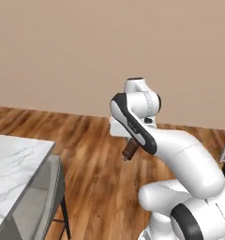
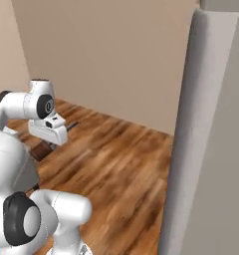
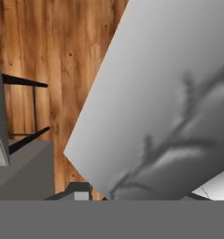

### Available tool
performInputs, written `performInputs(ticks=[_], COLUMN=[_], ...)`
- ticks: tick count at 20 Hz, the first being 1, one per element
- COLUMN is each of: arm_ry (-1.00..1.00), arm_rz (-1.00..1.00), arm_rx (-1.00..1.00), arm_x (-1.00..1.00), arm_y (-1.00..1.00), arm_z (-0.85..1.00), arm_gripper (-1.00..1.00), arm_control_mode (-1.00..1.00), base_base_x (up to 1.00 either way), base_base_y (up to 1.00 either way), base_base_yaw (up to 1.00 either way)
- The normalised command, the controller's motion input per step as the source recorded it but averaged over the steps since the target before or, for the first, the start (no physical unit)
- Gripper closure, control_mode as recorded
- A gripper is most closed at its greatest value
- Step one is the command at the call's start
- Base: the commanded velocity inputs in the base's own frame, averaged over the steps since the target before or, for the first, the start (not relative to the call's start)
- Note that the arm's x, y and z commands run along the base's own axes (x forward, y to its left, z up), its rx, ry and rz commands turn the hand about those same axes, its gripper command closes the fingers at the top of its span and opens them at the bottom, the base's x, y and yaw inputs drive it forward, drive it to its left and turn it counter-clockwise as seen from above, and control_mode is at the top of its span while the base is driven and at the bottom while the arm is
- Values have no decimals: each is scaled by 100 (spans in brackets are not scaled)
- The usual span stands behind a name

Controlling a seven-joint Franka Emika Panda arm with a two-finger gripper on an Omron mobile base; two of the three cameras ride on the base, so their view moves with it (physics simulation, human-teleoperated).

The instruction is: Pick up the knife from the drawer and place it on the cutting board. Then place the meat from the plate to the cutting board.

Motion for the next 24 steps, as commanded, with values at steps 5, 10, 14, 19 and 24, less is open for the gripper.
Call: performInputs(ticks=[5, 10, 14, 19, 24], arm_ry=[0, 0, 0, 0, 0], arm_rz=[0, 0, 0, 0, 0], arm_rx=[0, 0, 0, 0, 0], arm_x=[0, 0, 0, 0, 0], arm_y=[0, 0, 0, 0, 0], arm_z=[0, 0, 0, 0, 0], arm_gripper=[100, 100, 100, 100, 100], arm_control_mode=[100, 100, 100, 100, 100], base_base_x=[89, 5, 0, 0, -17], base_base_y=[-20, -45, -20, -39, -99], base_base_yaw=[54, 86, 97, 89, 46])
